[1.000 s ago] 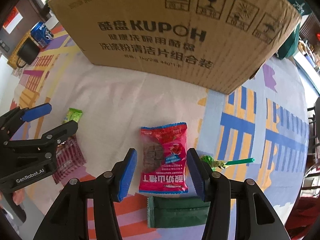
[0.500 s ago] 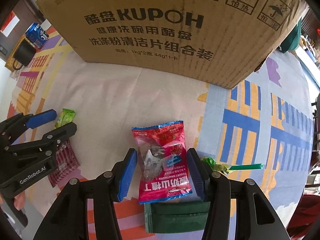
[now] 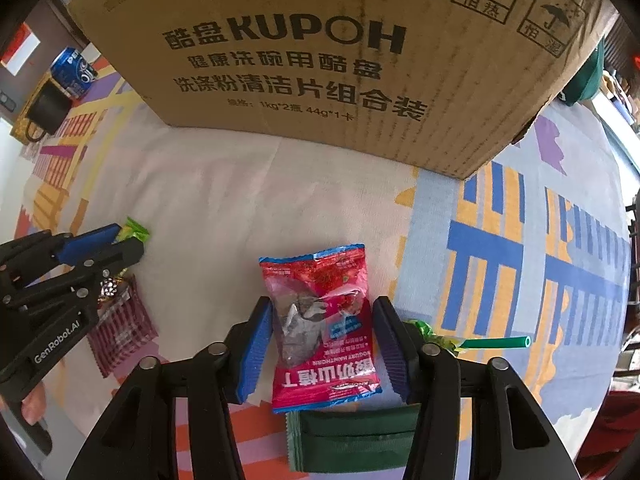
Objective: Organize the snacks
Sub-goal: 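Grasp the green wafer with the left tool while the right tool grasps the pink packet, then carry the green wafer and pink packet into the box with both tools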
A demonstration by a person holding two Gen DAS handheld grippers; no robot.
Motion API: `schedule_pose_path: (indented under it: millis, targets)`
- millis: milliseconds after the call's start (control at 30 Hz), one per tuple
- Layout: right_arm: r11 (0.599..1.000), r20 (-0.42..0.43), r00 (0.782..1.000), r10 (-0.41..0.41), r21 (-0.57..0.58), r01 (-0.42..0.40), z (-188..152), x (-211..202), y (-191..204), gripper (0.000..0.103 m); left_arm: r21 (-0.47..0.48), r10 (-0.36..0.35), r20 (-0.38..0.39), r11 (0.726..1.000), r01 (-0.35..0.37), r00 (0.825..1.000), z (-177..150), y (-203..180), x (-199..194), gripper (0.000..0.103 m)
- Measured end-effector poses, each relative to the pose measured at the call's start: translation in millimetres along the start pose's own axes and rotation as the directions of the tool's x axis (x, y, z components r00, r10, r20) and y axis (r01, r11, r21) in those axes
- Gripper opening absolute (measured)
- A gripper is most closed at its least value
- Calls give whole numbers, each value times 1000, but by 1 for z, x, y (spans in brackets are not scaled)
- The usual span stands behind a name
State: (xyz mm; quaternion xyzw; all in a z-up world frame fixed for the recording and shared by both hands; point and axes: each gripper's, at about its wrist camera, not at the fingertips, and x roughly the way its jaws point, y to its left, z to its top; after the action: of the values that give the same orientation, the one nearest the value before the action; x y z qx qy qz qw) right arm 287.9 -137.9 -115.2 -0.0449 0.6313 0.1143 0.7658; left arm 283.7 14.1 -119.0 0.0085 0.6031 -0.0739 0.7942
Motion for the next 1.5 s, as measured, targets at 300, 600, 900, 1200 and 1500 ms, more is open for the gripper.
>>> schedule_pose_path:
  millis: [300,600,900,1200,1500]
  targets:
    - [1000,47,999,19,-11,-19,-5,-17,2,42,21,-31,48,999,31,998,-2,-15,-20,22]
    - [1000,156,987,28,-16,-26,-3,-56,4,42,38,-52,155,998,46,987,-2,-15,-59,22]
    - [999,285,957,54,-15,-52,1,-103,7,42,67,-68,289,996,51,955,3,-25,-112,22]
    - [998,404,913,53,7,-61,4,-142,10,42,79,-81,370,995,56,926,15,-29,-141,22]
    - [997,475,878,56,24,-76,14,-164,8,42,83,-79,423,995,48,903,35,-33,-159,22]
